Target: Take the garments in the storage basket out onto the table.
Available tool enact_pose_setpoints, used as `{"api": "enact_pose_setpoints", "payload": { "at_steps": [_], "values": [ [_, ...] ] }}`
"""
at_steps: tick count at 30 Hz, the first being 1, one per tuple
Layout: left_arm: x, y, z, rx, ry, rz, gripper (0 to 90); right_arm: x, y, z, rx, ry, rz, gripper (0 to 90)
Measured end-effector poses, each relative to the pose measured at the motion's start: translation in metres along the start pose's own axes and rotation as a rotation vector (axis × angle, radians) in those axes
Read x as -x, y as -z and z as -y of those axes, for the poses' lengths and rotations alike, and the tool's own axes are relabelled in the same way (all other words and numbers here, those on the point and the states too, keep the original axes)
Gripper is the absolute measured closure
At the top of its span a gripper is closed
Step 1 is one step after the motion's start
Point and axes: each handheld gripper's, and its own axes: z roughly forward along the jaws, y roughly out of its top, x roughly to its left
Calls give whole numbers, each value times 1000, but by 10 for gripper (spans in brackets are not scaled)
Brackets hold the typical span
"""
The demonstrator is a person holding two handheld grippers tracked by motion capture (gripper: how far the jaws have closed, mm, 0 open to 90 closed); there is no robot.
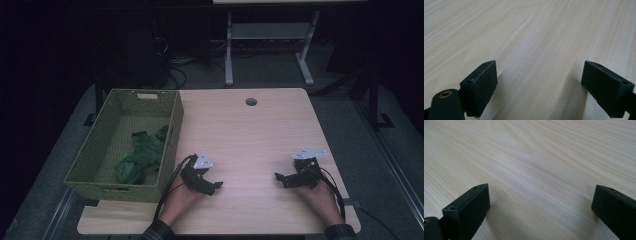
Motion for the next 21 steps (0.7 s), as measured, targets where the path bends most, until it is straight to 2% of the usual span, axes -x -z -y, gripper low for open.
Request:
{"api": "enact_pose_setpoints", "payload": {
  "at_steps": [7,13,16,21],
  "values": [
    [2,1,0,-1,10,-16,130,0,0,0,0,0,0,14],
    [3,2,-1,-4,11,-11,133,0,0,0,-1,-2,0,14],
    [2,6,-4,13,32,-16,133,0,0,0,0,-1,1,14],
    [1,9,-4,11,40,-14,133,0,0,0,-1,-2,1,14]
  ]
}}
